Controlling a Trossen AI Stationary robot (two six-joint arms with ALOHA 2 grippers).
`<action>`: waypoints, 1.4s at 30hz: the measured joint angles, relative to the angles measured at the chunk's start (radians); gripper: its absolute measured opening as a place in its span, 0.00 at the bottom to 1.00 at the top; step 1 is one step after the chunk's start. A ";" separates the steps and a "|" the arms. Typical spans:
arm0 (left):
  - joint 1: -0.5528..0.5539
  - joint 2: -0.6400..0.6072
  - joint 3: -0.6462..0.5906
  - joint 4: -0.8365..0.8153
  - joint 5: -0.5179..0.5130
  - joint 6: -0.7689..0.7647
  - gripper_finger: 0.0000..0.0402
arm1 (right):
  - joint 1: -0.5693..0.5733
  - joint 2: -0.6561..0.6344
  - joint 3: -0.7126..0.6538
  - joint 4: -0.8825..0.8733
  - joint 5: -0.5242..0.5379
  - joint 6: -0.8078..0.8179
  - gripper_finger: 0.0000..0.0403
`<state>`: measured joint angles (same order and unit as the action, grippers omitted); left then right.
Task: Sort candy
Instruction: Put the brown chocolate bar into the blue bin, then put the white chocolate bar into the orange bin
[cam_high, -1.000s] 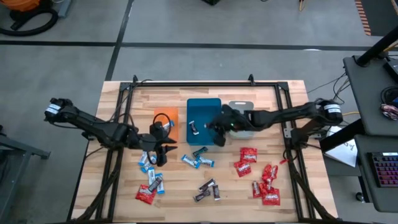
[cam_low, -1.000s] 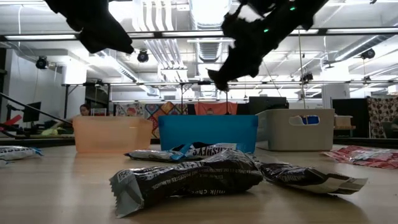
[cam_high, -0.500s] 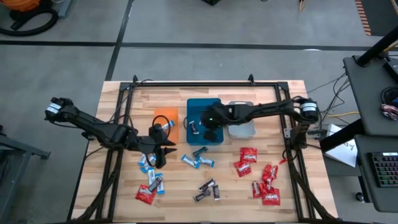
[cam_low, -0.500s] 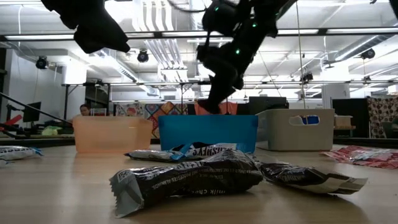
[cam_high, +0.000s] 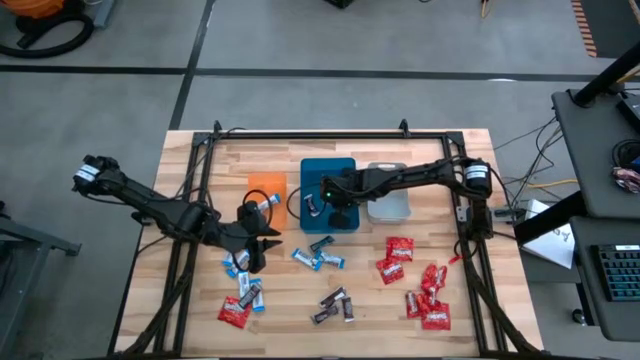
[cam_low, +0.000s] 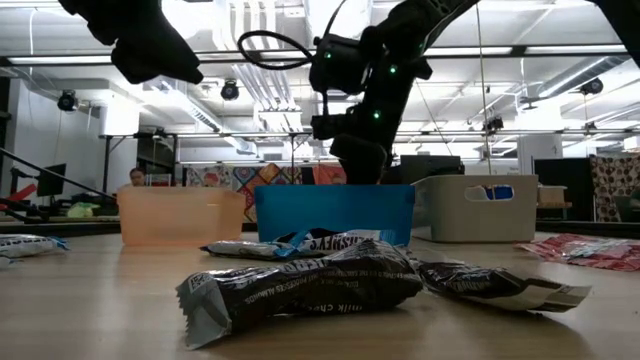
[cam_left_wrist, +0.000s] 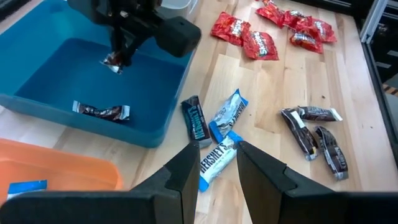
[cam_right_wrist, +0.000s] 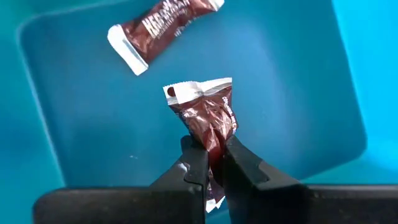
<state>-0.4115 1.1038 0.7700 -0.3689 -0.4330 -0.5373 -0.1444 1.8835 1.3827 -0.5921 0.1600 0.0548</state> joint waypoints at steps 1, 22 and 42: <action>0.000 0.000 0.000 -0.001 -0.004 0.000 0.23 | 0.000 0.000 0.000 0.005 0.000 0.001 0.07; 0.000 0.000 0.000 -0.017 -0.005 0.000 0.23 | 0.002 -0.046 0.000 0.020 -0.003 0.014 0.43; -0.113 0.000 0.000 -0.179 0.175 -0.401 0.23 | 0.182 -0.340 -0.004 -0.065 -0.011 0.056 0.36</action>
<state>-0.5248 1.1038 0.7700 -0.5478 -0.2576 -0.9385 0.0379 1.5438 1.3785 -0.6571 0.1486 0.1112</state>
